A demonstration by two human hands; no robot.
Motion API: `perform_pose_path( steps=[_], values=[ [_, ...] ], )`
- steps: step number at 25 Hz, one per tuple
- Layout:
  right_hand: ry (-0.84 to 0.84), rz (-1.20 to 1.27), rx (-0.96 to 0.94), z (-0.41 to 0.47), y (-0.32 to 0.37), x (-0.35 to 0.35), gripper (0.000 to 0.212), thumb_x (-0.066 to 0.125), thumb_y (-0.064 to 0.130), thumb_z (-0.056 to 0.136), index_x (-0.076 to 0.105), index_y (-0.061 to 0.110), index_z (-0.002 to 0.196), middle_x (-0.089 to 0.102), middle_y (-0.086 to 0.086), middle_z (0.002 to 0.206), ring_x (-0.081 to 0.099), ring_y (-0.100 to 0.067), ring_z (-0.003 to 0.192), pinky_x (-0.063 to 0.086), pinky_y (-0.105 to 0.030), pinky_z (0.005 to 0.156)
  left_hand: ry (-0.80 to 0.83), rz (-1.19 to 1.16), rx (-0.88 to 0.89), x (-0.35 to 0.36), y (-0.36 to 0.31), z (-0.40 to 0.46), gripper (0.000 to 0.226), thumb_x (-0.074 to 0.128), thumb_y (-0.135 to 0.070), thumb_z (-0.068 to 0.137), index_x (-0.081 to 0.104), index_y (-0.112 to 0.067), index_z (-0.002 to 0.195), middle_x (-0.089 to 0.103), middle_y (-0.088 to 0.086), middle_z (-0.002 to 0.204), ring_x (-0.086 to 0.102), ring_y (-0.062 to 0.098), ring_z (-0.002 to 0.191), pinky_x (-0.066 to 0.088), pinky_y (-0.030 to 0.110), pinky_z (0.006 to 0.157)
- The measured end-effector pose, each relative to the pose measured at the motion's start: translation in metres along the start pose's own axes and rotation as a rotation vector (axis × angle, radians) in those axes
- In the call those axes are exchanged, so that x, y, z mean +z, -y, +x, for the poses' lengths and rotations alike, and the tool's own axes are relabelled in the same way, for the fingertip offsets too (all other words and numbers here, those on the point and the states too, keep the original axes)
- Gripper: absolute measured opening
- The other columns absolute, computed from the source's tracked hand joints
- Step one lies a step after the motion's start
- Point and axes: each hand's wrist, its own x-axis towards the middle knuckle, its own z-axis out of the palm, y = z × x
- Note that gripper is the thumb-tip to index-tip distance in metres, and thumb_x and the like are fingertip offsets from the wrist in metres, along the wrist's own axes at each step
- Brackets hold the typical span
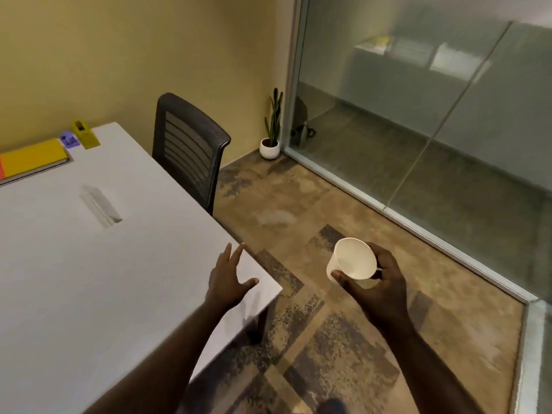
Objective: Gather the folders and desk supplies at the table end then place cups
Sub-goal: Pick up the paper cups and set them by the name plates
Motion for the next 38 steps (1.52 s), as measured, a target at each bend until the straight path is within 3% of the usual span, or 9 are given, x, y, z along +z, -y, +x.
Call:
perform_pose_path(
  steps=[3, 8, 12, 19, 24, 27, 31, 38],
  values=[
    [0.106, 0.018, -0.037, 0.062, -0.025, 0.017, 0.070, 0.082, 0.053, 0.056, 0.052, 0.039, 0.117, 0.056, 0.012, 0.117, 0.054, -0.006, 0.102, 0.046, -0.019, 0.066, 0.027, 0.099, -0.236, 0.021, 0.026, 0.038, 0.102, 0.075, -0.042, 0.078, 0.005, -0.039, 0.152, -0.001, 0.004, 0.163, 0.005, 0.035, 0.149, 0.018, 0.061, 0.114],
    [0.254, 0.107, -0.131, 0.171, -0.074, 0.032, 0.073, 0.080, 0.062, 0.056, 0.055, 0.034, 0.118, 0.057, 0.009, 0.116, 0.056, -0.011, 0.106, 0.053, -0.025, 0.070, -0.023, 0.104, -0.491, 0.057, 0.031, 0.090, 0.104, 0.076, -0.044, 0.077, 0.004, -0.038, 0.152, -0.001, 0.003, 0.163, 0.005, 0.035, 0.148, 0.015, 0.064, 0.113],
    [0.388, 0.140, -0.192, 0.249, -0.095, 0.047, 0.072, 0.079, 0.065, 0.055, 0.056, 0.036, 0.117, 0.057, 0.013, 0.114, 0.055, -0.004, 0.104, 0.046, -0.009, 0.070, -0.092, 0.090, -0.685, 0.073, 0.018, 0.110, 0.102, 0.075, -0.041, 0.079, 0.005, -0.032, 0.153, 0.000, 0.003, 0.164, 0.008, 0.035, 0.148, 0.015, 0.062, 0.115],
    [0.643, 0.192, -0.284, 0.331, -0.107, 0.095, 0.072, 0.084, 0.056, 0.057, 0.057, 0.029, 0.119, 0.059, 0.009, 0.115, 0.056, -0.011, 0.105, 0.050, -0.023, 0.071, -0.215, 0.058, -0.881, 0.076, 0.012, 0.136, 0.099, 0.073, -0.044, 0.081, 0.008, -0.028, 0.153, 0.002, 0.004, 0.163, 0.008, 0.036, 0.148, 0.016, 0.061, 0.115],
    [0.806, 0.244, -0.368, 0.372, -0.094, 0.163, 0.071, 0.082, 0.056, 0.057, 0.057, 0.031, 0.118, 0.058, 0.012, 0.115, 0.055, -0.005, 0.104, 0.043, -0.007, 0.070, -0.316, 0.009, -1.025, 0.072, 0.034, 0.149, 0.089, 0.064, -0.055, 0.083, 0.014, -0.030, 0.153, 0.004, 0.003, 0.163, 0.007, 0.035, 0.148, 0.015, 0.060, 0.115],
    [0.902, 0.275, -0.394, 0.391, -0.073, 0.213, 0.075, 0.080, 0.060, 0.056, 0.058, 0.027, 0.120, 0.061, 0.008, 0.116, 0.057, -0.011, 0.106, 0.048, -0.017, 0.075, -0.327, -0.012, -1.103, 0.072, 0.049, 0.153, 0.087, 0.059, -0.059, 0.084, 0.015, -0.031, 0.152, 0.001, 0.002, 0.163, 0.003, 0.034, 0.148, 0.014, 0.060, 0.115],
    [1.027, 0.309, -0.460, 0.396, -0.044, 0.270, 0.073, 0.082, 0.057, 0.057, 0.058, 0.027, 0.119, 0.058, 0.013, 0.115, 0.056, -0.006, 0.106, 0.050, -0.025, 0.079, -0.283, 0.010, -1.133, 0.083, 0.056, 0.155, 0.087, 0.055, -0.062, 0.084, 0.009, -0.034, 0.153, -0.006, 0.001, 0.163, -0.003, 0.031, 0.149, 0.009, 0.060, 0.115],
    [1.296, 0.392, -0.591, 0.373, 0.016, 0.352, 0.068, 0.088, 0.042, 0.058, 0.061, 0.018, 0.116, 0.061, 0.003, 0.111, 0.057, 0.000, 0.103, 0.047, -0.017, 0.085, -0.343, -0.054, -1.185, 0.082, 0.057, 0.159, 0.089, 0.059, -0.062, 0.081, 0.009, -0.041, 0.151, -0.007, -0.007, 0.163, -0.006, 0.025, 0.150, 0.006, 0.058, 0.116]
  ],
)
